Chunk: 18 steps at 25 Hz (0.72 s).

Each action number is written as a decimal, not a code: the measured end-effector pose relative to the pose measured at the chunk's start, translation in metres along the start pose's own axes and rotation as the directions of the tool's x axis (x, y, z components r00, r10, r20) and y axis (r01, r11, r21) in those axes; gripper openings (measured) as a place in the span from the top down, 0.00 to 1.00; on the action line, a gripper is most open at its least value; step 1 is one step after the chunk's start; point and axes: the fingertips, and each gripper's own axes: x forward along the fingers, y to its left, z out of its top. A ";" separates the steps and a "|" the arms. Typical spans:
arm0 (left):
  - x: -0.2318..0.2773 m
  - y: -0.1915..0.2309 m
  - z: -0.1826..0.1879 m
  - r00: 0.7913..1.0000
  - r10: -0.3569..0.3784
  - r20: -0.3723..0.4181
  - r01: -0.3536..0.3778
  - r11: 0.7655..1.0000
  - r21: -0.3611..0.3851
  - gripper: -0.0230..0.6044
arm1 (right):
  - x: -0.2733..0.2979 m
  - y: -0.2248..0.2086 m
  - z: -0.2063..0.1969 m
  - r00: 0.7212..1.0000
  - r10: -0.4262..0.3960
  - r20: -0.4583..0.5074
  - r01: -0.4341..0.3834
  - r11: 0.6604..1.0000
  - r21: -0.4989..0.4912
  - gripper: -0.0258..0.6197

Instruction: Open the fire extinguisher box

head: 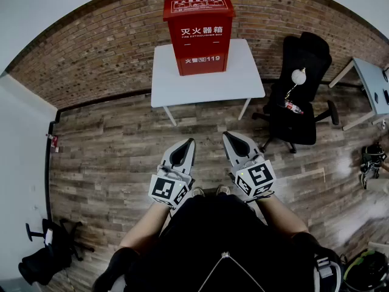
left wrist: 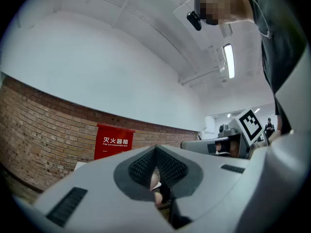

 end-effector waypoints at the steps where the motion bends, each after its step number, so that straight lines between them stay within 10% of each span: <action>1: 0.000 0.001 0.000 1.000 0.000 0.000 0.000 1.000 -0.001 0.89 | 0.001 0.000 -0.002 1.000 -0.003 -0.009 0.003 1.000 0.000 0.93; 18: -0.003 0.031 -0.003 0.999 -0.030 -0.019 0.029 1.000 -0.008 0.89 | 0.027 0.012 -0.016 0.998 -0.005 -0.064 0.014 0.989 0.149 0.93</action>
